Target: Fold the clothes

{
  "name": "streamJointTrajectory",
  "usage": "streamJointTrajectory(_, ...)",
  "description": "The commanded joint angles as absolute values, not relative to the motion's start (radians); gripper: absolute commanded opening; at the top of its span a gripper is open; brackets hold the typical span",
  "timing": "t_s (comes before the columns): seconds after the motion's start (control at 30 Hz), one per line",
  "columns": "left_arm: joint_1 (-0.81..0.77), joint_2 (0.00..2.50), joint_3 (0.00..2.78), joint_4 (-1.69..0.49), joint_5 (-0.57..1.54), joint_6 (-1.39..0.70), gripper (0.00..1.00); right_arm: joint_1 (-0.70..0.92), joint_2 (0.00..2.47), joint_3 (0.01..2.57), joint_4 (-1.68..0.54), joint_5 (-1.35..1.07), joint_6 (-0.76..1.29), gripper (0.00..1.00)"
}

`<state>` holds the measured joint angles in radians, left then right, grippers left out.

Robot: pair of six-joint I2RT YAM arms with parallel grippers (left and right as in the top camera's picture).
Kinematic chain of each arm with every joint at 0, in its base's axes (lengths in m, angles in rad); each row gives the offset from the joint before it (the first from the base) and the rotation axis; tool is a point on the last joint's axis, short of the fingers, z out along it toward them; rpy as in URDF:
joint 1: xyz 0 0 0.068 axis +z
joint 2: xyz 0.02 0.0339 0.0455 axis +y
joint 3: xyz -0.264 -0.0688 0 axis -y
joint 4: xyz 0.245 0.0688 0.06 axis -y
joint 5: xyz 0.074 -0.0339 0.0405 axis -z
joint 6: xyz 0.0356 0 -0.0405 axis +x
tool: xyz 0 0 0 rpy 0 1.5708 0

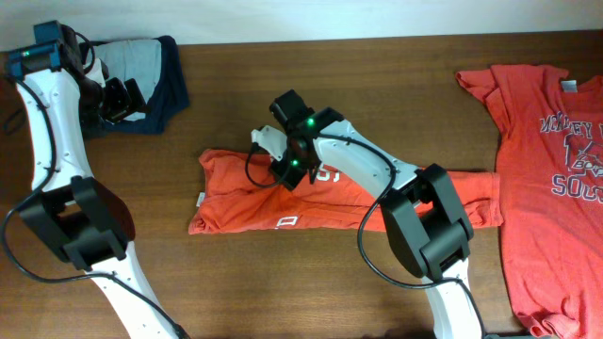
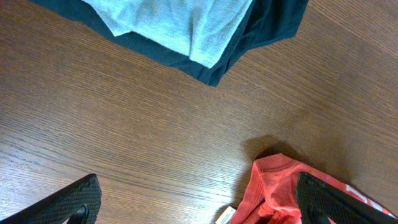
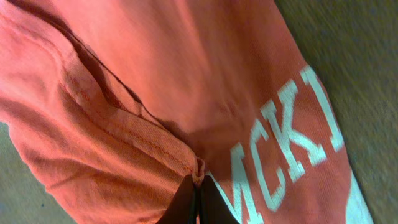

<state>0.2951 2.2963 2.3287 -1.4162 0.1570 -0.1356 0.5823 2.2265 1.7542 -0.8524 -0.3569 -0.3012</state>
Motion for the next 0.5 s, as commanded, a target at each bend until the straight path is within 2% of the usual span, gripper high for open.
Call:
streamJointTrajectory(0.0, 0.296, 2.275, 2.341, -1.414, 0.153, -0.134, 0.99, 0.574, 2.172, 1.767, -0.874, -0.366, -0.271, 0.04)
streamJointTrajectory(0.17, 0.296, 2.275, 2.341, -1.414, 0.153, -0.134, 0.99, 0.574, 2.172, 1.766, -0.912, -0.335, -0.268, 0.04)
streamJointTrajectory(0.47, 0.296, 2.275, 2.341, -1.415, 0.153, -0.134, 0.99, 0.574, 2.172, 1.766, -0.970, -0.203, -0.139, 0.04)
